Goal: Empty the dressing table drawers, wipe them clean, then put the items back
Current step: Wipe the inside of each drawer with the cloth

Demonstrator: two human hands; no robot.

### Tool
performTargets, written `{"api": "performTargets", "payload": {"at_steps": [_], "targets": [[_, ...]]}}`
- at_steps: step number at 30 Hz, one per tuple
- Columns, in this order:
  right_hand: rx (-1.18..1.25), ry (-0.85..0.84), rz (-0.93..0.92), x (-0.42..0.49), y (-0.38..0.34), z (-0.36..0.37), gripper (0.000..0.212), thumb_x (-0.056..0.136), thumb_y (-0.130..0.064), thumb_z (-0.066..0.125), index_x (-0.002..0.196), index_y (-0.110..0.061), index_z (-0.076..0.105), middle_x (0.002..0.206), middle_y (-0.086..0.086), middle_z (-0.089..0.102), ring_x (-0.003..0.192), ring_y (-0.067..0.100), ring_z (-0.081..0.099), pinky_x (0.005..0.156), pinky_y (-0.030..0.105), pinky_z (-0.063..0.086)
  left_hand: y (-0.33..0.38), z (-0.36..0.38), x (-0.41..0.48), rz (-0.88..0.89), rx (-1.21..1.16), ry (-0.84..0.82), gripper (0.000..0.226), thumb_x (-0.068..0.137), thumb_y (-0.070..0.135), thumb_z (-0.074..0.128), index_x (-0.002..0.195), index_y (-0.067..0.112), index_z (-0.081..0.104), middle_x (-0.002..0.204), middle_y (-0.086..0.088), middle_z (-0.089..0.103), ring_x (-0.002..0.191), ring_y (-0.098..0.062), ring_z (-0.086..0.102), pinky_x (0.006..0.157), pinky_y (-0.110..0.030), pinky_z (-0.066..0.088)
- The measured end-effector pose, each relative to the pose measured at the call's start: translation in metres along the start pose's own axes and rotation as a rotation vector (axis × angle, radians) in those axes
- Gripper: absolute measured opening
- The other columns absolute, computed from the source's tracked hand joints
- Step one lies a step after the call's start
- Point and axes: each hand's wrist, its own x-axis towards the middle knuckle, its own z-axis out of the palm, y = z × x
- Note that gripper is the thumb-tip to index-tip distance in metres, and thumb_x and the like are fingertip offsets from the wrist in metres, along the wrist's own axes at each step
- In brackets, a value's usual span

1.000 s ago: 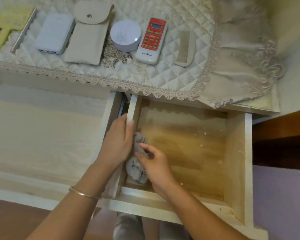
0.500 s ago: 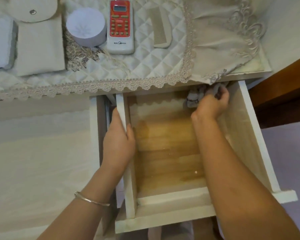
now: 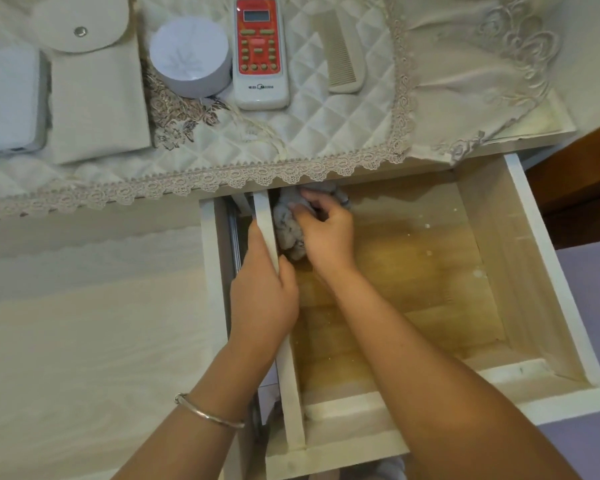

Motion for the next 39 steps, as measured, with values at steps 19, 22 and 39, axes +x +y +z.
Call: {"api": "performTargets", "payload": {"at_steps": [19, 22, 39], "targets": [[0.443, 0.498, 0.214, 0.035, -0.017, -0.037, 0.032, 0.085, 0.007, 0.051, 0.074, -0.022, 0.051, 0.073, -0.002, 0.053, 0.062, 0.01, 0.048, 0.058, 0.021, 0.041, 0.0, 0.001, -0.002, -0.048, 0.0, -0.033, 0.058, 0.095, 0.021, 0.038, 0.146, 0.015, 0.011, 0.092, -0.017, 0.061, 0.064, -0.021, 0.049, 0.056, -0.029, 0.033], [0.325, 0.186, 0.192, 0.009, -0.019, -0.027, 0.025, 0.085, 0.002, 0.058, 0.076, -0.022, 0.055, 0.076, -0.004, 0.056, 0.071, 0.01, 0.053, 0.064, 0.019, 0.046, -0.001, 0.0, -0.002, -0.057, 0.004, -0.009, 0.059, 0.094, 0.021, 0.039, 0.146, 0.016, 0.011, 0.099, -0.02, 0.062, 0.074, -0.03, 0.057, 0.063, -0.03, 0.036], [-1.485, -0.515, -0.501, 0.027, -0.097, -0.214, 0.034, 0.091, -0.007, 0.049, 0.124, -0.012, 0.053, 0.125, 0.009, 0.055, 0.113, 0.026, 0.05, 0.091, 0.034, 0.043, 0.062, 0.061, -0.109, 0.12, 0.388, -0.215, 0.053, 0.089, 0.04, 0.029, 0.123, 0.01, 0.056, 0.132, -0.011, 0.053, 0.127, -0.025, 0.045, 0.101, -0.041, 0.031]]}}
